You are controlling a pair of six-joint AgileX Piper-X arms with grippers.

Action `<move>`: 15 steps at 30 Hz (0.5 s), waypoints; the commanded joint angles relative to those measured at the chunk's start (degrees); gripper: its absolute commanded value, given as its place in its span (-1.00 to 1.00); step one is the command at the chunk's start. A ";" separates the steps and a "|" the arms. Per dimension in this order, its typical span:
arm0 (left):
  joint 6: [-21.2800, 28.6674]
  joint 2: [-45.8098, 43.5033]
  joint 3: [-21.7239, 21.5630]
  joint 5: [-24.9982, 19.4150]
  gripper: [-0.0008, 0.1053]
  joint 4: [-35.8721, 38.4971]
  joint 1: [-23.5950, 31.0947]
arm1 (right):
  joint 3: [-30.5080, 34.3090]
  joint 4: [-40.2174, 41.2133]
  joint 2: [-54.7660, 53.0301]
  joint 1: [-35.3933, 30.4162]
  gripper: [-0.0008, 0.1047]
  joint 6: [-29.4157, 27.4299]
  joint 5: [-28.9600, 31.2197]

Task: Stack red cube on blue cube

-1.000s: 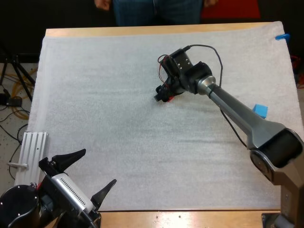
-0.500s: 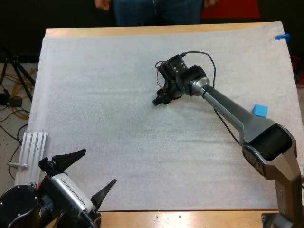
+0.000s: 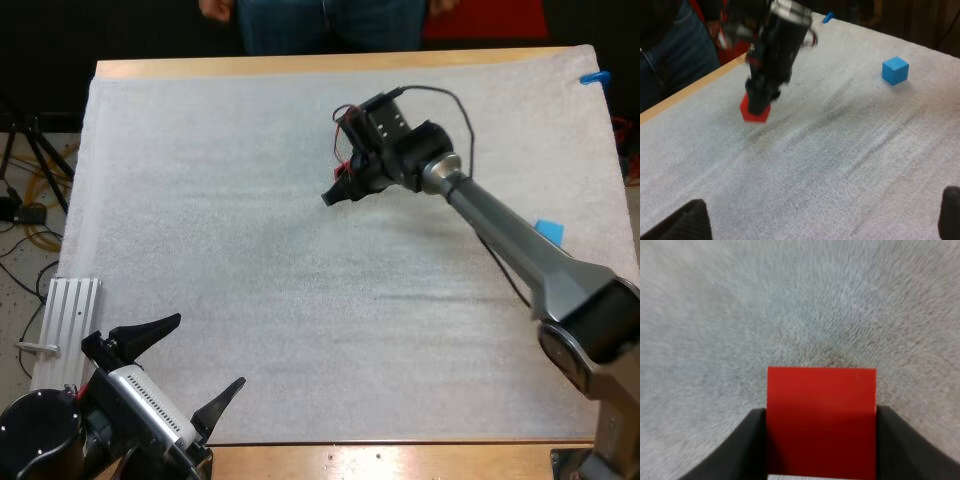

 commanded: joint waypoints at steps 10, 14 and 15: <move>-0.01 0.07 -0.45 0.33 0.65 -0.18 -0.24 | 4.44 6.29 -11.81 -4.32 -0.66 1.11 -0.04; -0.01 0.07 -0.29 0.33 0.65 -0.18 -0.24 | 9.68 6.16 -17.31 -6.80 -0.66 1.39 0.14; -0.01 0.07 -0.29 0.33 0.65 -0.18 -0.24 | 11.15 6.13 -18.91 -7.51 -0.66 1.39 0.54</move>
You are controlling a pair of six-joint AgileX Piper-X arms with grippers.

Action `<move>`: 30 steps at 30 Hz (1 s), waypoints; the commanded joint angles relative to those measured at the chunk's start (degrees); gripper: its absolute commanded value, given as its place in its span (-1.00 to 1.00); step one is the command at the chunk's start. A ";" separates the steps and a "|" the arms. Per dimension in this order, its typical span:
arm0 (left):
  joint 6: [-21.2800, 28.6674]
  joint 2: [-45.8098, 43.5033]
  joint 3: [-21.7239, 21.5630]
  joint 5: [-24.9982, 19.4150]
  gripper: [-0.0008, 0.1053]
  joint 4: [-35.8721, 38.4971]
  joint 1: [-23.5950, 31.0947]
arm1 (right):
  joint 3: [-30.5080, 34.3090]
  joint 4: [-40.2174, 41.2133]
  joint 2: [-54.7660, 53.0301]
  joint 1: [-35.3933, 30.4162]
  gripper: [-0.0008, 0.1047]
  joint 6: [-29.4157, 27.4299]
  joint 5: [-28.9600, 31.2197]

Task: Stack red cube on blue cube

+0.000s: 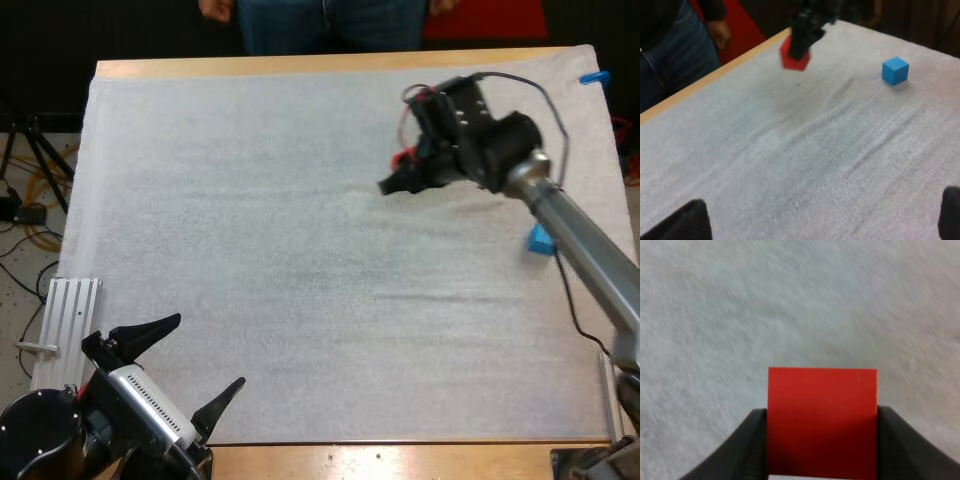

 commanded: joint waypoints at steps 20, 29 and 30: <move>-0.11 0.07 -0.29 0.33 0.65 -0.18 -0.24 | 30.52 -10.24 -22.82 -19.90 -0.66 0.36 4.00; -3.08 0.07 -0.29 0.33 0.65 -0.18 -0.24 | 36.63 -16.40 -22.71 -24.15 -0.66 1.70 4.00; -3.12 0.07 -0.29 0.33 0.65 -0.18 -0.24 | 37.12 -16.87 -22.41 -24.13 -0.66 1.70 4.00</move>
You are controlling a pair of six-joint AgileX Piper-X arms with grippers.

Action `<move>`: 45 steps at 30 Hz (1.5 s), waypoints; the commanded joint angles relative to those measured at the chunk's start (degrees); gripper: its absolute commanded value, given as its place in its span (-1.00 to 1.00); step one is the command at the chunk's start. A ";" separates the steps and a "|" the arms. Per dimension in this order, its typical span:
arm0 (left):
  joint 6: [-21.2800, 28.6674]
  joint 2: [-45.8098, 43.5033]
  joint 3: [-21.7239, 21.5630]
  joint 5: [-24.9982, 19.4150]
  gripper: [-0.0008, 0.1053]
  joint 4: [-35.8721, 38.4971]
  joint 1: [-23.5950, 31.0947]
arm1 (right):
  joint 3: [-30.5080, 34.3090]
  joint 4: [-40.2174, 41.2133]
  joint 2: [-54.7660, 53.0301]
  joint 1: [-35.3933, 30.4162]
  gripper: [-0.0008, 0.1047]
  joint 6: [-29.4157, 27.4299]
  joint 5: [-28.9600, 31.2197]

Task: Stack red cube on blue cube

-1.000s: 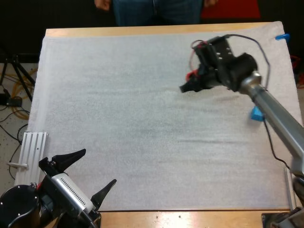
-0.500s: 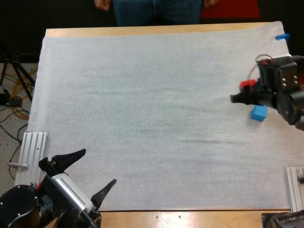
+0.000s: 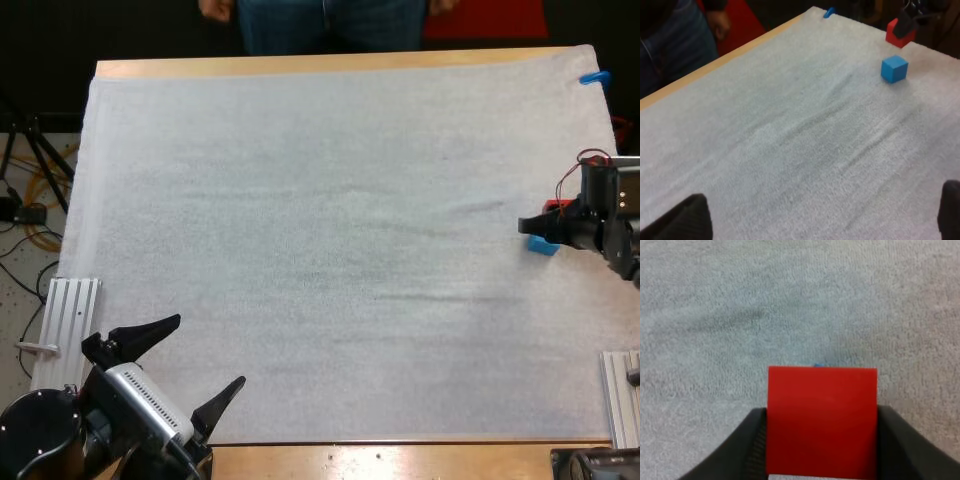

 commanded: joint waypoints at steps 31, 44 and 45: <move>-1.18 0.07 -0.29 0.33 0.65 -0.18 -0.24 | 0.58 -5.54 8.23 -0.23 -0.36 10.61 2.42; -1.18 0.07 -0.29 0.33 0.65 -0.18 -0.24 | 0.41 -5.43 7.54 -0.12 0.08 10.92 4.24; -1.18 0.07 -0.29 0.33 0.65 -0.18 -0.24 | 0.41 -5.43 6.70 0.10 0.08 10.92 4.24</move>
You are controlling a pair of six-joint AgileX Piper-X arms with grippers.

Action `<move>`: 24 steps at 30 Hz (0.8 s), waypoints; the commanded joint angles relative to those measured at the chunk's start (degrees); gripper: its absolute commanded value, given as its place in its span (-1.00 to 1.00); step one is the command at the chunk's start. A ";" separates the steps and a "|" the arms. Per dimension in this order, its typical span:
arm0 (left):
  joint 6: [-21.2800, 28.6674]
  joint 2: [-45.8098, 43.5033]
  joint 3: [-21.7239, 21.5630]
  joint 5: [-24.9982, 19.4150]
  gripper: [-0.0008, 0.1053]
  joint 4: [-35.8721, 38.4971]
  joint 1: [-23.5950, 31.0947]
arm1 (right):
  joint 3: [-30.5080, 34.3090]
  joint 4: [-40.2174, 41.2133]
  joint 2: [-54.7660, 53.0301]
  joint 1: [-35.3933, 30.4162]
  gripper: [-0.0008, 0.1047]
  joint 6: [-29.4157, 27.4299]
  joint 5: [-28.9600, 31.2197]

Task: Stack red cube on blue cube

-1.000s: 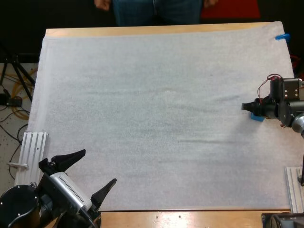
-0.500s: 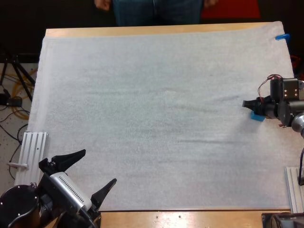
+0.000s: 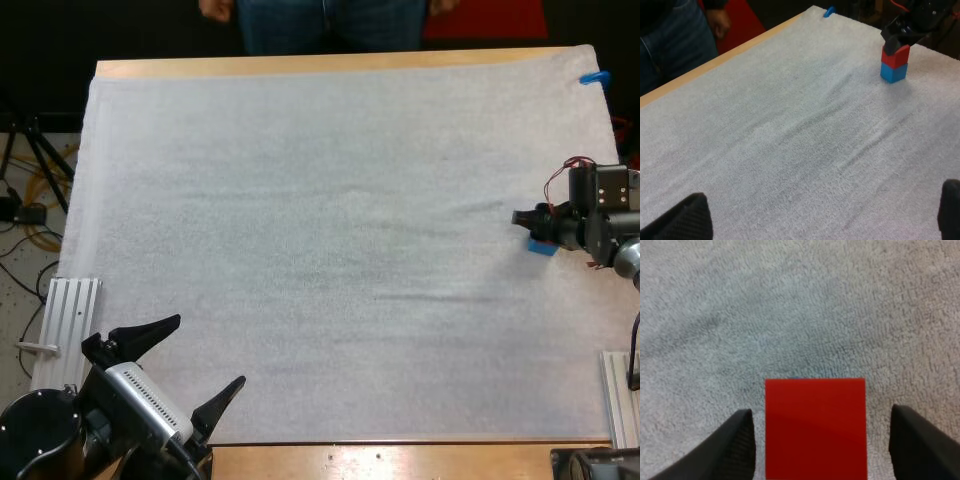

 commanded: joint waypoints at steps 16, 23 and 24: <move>-0.56 0.07 -0.29 1.42 0.65 -0.18 -0.24 | -0.24 15.22 -25.43 1.09 0.08 -1.16 0.91; -0.56 0.55 -0.12 0.67 0.65 -0.78 0.01 | -0.24 12.00 -30.51 1.09 0.08 -5.10 -3.98; -0.56 1.12 -0.15 -0.18 0.65 -1.32 0.01 | -0.24 10.63 -30.30 1.09 0.08 -4.95 -4.02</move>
